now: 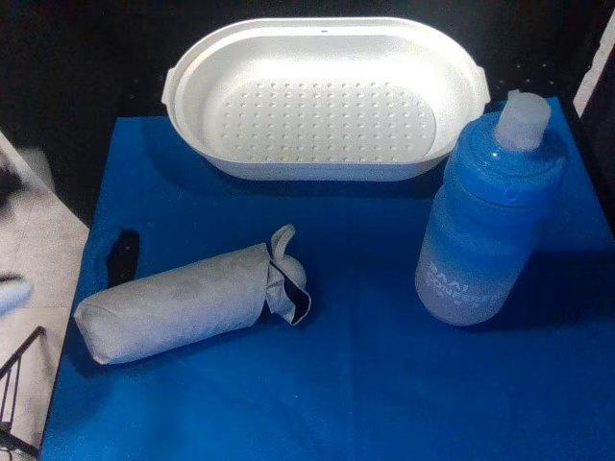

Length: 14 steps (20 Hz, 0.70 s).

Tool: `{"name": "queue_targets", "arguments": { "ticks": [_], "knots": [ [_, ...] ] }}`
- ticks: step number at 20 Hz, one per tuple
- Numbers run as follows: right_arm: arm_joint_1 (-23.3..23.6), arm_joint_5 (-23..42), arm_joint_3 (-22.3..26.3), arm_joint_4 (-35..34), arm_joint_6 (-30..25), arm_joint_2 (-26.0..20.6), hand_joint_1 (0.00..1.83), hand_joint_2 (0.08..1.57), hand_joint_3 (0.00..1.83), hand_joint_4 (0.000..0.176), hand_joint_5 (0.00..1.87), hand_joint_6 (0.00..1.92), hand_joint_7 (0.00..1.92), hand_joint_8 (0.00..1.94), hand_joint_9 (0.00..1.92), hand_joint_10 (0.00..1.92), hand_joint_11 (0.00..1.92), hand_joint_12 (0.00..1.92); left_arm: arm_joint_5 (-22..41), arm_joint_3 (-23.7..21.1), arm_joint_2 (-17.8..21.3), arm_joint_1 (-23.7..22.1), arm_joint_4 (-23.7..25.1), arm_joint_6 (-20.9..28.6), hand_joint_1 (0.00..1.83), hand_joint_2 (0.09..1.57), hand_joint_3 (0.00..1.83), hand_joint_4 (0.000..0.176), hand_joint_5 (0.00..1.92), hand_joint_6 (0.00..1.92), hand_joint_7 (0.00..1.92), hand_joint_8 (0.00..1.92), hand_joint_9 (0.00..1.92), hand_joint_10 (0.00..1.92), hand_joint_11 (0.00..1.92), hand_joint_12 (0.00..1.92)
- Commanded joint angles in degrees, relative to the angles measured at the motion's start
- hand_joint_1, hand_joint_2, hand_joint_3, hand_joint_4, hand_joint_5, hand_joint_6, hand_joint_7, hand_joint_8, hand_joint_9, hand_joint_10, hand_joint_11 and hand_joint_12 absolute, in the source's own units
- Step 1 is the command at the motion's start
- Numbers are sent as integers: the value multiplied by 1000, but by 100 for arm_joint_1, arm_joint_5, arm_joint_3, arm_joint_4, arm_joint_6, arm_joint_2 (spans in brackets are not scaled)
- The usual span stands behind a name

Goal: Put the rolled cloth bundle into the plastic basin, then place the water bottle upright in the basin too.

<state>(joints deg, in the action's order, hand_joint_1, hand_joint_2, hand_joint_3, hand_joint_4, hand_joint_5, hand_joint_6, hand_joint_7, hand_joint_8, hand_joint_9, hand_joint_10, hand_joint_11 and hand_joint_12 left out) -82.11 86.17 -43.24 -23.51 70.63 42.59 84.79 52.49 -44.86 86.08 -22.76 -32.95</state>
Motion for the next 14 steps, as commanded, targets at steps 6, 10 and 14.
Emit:
{"name": "queue_targets", "arguments": {
  "ticks": [6, 10, 14],
  "knots": [
    [22, 612, -68, 14, -45, 10, 113, 1499, 1, 77, 349, 1, 248, 0, 194, 2, 0, 598, 79, 103, 251, -630, 888, 41, 1109, 1213, 0, 0, 781, 1272, 925, 3, 979, 5, 737, 604],
    [26, 563, -87, 14, -45, 24, 178, 1519, 0, 79, 347, 1, 228, 4, 152, 3, 0, 434, -479, 191, 330, -1142, 1524, 41, 1109, 1213, 0, 0, 781, 1272, 926, 2, 980, 4, 738, 600],
    [49, 521, -101, 14, -74, 41, 238, 1530, 0, 82, 344, 0, 243, 1, 162, 1, 0, 434, -555, 261, 330, -1312, 1624, 35, 871, 945, 0, 57, 296, 178, 347, 0, 360, 0, 327, 405]
  ]
}}
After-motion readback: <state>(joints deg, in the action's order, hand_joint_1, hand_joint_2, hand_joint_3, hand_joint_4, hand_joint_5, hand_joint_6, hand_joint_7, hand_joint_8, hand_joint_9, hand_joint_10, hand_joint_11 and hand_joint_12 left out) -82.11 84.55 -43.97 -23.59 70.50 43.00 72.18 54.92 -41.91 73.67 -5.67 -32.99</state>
